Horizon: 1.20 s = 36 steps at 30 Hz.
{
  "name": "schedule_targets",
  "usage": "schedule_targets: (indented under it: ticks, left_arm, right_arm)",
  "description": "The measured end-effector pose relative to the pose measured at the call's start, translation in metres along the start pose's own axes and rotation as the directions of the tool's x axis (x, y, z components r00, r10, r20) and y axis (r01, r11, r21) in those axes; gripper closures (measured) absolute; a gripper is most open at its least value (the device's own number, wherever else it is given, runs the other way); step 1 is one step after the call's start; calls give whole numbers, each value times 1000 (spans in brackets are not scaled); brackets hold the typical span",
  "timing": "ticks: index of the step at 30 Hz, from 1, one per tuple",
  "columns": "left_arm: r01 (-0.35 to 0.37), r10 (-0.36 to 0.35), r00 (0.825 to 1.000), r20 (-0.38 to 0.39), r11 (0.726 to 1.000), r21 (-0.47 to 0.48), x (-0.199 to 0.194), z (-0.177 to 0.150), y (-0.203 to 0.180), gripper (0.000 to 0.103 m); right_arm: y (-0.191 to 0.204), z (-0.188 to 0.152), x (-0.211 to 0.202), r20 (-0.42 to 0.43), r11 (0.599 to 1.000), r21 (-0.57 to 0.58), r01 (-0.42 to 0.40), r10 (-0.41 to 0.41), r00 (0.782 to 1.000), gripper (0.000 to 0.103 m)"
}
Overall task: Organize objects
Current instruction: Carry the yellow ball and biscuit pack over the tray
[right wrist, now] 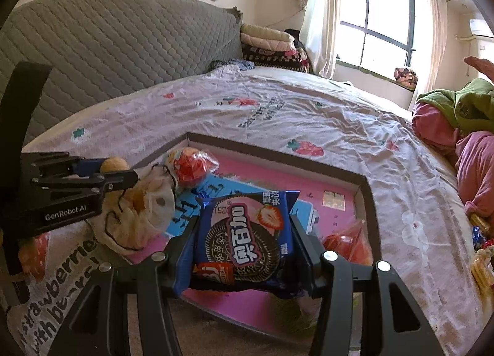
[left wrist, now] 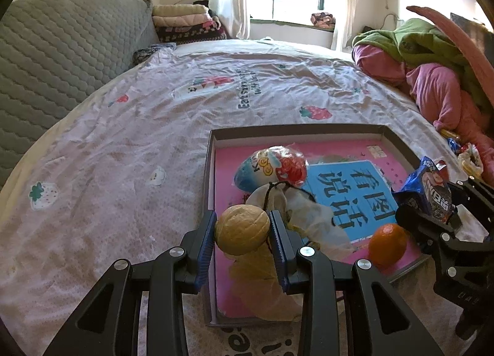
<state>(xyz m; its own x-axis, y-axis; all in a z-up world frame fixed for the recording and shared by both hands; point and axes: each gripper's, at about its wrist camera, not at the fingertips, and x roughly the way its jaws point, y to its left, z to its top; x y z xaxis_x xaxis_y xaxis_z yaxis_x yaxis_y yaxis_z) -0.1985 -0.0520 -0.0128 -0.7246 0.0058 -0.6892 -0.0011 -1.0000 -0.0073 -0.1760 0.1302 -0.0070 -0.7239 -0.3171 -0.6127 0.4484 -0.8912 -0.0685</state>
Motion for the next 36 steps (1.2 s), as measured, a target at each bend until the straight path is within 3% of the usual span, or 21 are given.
schedule_targets:
  ticks: [8,26,36]
  left_arm:
    - [-6,6,1000,-17,1000,7,6,-7,-1,68]
    - [49,-47,998,-41,998,47,12,-17,-15,66]
    - [67,-66,996,-56,997,23,14,-17,-12,62]
  right_arm:
    - [1,-7,12,-44,1000,-2,3,-3,999,48]
    - [0,-10,13,-50,1000,26,-11,12,999,47]
    - [1,-9,12,-49,1000,20,0,1,999,42]
